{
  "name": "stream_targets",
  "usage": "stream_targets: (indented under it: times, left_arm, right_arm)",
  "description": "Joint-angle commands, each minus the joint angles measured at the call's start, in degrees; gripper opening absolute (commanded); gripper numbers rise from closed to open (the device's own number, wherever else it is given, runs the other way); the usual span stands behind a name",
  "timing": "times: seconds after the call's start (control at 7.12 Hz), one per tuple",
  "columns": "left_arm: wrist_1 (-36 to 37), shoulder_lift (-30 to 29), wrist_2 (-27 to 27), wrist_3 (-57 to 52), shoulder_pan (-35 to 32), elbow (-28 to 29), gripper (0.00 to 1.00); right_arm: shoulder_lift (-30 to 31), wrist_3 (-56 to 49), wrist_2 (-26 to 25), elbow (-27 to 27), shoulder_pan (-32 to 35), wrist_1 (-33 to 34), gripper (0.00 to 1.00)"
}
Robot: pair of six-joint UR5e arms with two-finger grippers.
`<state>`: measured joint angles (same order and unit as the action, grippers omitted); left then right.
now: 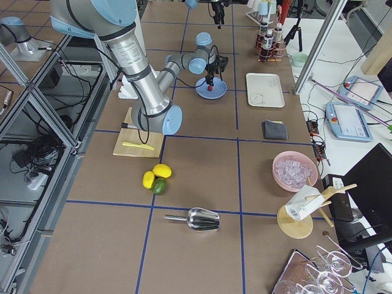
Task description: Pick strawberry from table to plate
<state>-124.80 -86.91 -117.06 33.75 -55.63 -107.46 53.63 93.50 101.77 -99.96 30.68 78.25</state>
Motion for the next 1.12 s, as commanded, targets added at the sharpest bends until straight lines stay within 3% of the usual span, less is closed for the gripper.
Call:
stream_targets:
  times: [0.0,0.14,0.28,0.42,0.84,0.98]
  left_arm:
    - [0.09,0.25,-0.10,-0.09,-0.17,-0.38,0.77]
    - [0.43,0.86,-2.27,-0.87,-2.44,-0.56,0.76]
    - [0.44,2.43,-9.34,-3.92,-5.94,-0.03,0.76]
    - [0.61,5.93,-10.37,-12.74,-11.02,0.06,0.76]
    - [0.79,7.90,-20.89,-26.60,-23.43,7.58,0.77]
    - [1.40,7.72,-23.62,-27.76,-27.03,9.10,0.90]
  right_arm:
    - [10.39,-1.98,16.53,-13.72,12.49,1.55,1.00]
    - [17.32,-9.31,24.19,-16.29,20.48,1.46,1.00]
    - [25.92,-20.70,29.23,-18.41,26.83,1.29,1.00]
    - [32.44,-33.77,33.19,-18.08,33.50,1.29,1.00]
    - [42.59,-67.54,33.85,-10.82,46.89,1.90,1.00]
    - [42.53,-79.05,33.76,-6.87,50.50,4.69,1.00]
